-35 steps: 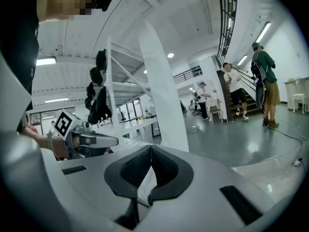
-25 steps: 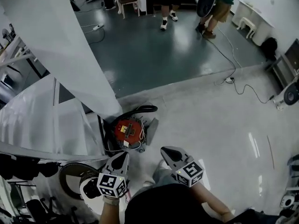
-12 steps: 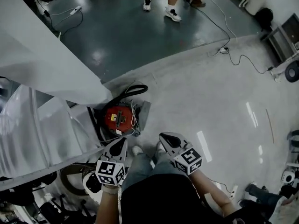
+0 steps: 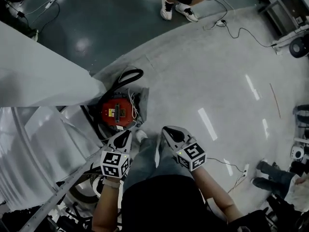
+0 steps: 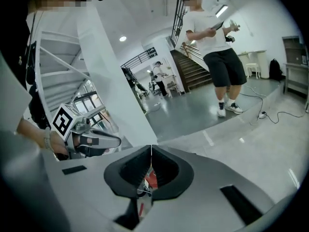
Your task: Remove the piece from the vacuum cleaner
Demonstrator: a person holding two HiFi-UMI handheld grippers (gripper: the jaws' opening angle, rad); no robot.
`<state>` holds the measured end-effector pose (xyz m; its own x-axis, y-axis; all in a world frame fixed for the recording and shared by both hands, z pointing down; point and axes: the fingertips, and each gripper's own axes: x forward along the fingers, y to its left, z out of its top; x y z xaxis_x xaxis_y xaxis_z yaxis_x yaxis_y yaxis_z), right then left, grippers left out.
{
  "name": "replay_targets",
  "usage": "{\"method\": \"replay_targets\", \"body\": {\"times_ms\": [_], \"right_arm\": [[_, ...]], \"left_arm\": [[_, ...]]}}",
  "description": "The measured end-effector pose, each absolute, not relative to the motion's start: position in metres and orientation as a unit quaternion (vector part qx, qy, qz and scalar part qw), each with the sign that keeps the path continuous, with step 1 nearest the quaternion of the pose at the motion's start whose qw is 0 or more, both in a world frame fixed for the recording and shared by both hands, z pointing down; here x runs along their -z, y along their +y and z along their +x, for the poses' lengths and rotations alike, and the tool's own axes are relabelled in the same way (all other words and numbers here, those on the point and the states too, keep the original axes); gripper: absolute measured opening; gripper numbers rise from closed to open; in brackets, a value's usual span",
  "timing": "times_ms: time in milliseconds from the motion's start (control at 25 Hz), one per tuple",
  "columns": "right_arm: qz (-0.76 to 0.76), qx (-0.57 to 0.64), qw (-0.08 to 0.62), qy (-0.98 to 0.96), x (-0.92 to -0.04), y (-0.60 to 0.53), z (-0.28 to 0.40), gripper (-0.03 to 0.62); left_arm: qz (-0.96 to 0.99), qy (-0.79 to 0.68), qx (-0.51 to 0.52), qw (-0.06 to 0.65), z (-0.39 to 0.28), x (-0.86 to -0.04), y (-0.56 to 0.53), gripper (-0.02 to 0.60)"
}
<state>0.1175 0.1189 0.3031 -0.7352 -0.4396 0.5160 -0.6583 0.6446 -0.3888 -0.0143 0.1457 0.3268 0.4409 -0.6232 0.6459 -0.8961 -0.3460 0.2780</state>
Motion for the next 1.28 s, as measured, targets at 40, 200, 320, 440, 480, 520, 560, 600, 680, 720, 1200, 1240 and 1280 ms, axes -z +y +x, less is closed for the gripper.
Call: {"method": "replay_targets", "body": {"times_ms": [40,200,320,440,480,520,560,600,680,720,1200,1240,1280], "right_arm": [[0.315,-0.289,0.195,-0.883,-0.310,0.120,0.115,0.029],[0.328,-0.300,0.209,-0.871,-0.342,0.116,0.103,0.029],[0.331,-0.311,0.217,-0.864,-0.369,0.109,0.095,0.029],[0.327,-0.321,0.228,-0.859,-0.398,0.098,0.089,0.029],[0.324,-0.324,0.233,-0.858,-0.409,0.094,0.087,0.029],[0.322,-0.326,0.238,-0.857,-0.421,0.089,0.086,0.029],[0.319,-0.328,0.243,-0.855,-0.433,0.085,0.085,0.029],[0.316,-0.331,0.249,-0.854,-0.445,0.081,0.085,0.029],[0.305,-0.338,0.262,-0.851,-0.470,0.073,0.086,0.029],[0.297,-0.340,0.268,-0.851,-0.482,0.069,0.087,0.029],[0.201,-0.314,0.339,-0.864,-0.604,0.023,0.082,0.037],[0.193,-0.312,0.345,-0.864,-0.613,0.021,0.082,0.042],[0.184,-0.309,0.350,-0.865,-0.622,0.019,0.080,0.048]], "left_arm": [[0.791,-0.474,-0.224,0.316,-0.016,-0.335,0.147,0.020],[0.790,-0.455,-0.238,0.335,-0.022,-0.369,0.146,0.021],[0.787,-0.446,-0.252,0.344,-0.022,-0.395,0.143,0.021],[0.780,-0.442,-0.260,0.360,-0.022,-0.424,0.138,0.043],[0.777,-0.440,-0.261,0.367,-0.022,-0.435,0.136,0.060],[0.774,-0.439,-0.262,0.375,-0.022,-0.447,0.134,0.074],[0.770,-0.437,-0.264,0.382,-0.022,-0.459,0.132,0.085],[0.767,-0.436,-0.267,0.388,-0.021,-0.471,0.131,0.094],[0.757,-0.438,-0.271,0.401,-0.020,-0.495,0.129,0.107],[0.751,-0.441,-0.271,0.409,-0.020,-0.507,0.128,0.111],[0.710,-0.452,-0.276,0.465,0.001,-0.629,0.113,0.183],[0.707,-0.450,-0.277,0.469,0.004,-0.639,0.113,0.189],[0.705,-0.450,-0.279,0.471,0.005,-0.648,0.112,0.189]]}}
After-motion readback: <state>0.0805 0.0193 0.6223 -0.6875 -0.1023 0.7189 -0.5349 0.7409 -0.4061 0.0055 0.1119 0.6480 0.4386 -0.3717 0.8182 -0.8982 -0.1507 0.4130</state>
